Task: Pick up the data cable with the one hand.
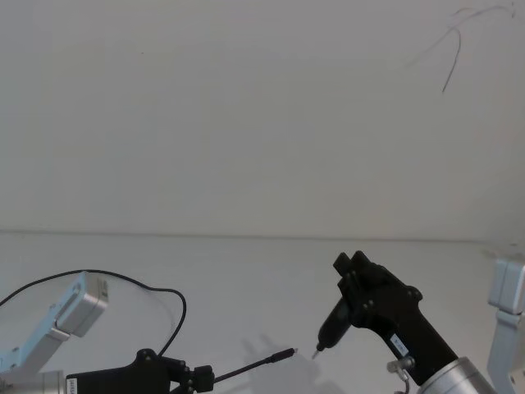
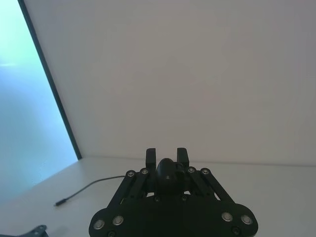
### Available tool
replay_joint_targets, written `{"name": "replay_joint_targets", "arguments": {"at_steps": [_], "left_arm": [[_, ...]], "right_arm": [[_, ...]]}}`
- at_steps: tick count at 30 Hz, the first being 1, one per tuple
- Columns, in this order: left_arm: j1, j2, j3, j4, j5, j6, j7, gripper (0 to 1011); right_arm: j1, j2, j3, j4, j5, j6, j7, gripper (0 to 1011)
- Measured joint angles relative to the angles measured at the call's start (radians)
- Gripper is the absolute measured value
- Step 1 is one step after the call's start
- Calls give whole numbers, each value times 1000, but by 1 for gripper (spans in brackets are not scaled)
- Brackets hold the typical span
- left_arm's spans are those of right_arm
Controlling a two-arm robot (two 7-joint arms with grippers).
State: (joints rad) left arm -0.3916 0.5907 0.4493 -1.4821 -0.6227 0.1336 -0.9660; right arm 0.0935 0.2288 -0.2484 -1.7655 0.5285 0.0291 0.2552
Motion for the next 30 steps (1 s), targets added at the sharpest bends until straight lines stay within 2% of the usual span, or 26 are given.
{"name": "replay_joint_targets", "arguments": {"at_steps": [13,30], "left_arm": [[1,1,-1,-1,-2,0,-3,34],[1,2,-1,-1,-3,0,-4,34]], "right_arm": [[33,-22,-6,29,75,15,29,250],[46,-26,-9,38,125,26,35,250]]}}
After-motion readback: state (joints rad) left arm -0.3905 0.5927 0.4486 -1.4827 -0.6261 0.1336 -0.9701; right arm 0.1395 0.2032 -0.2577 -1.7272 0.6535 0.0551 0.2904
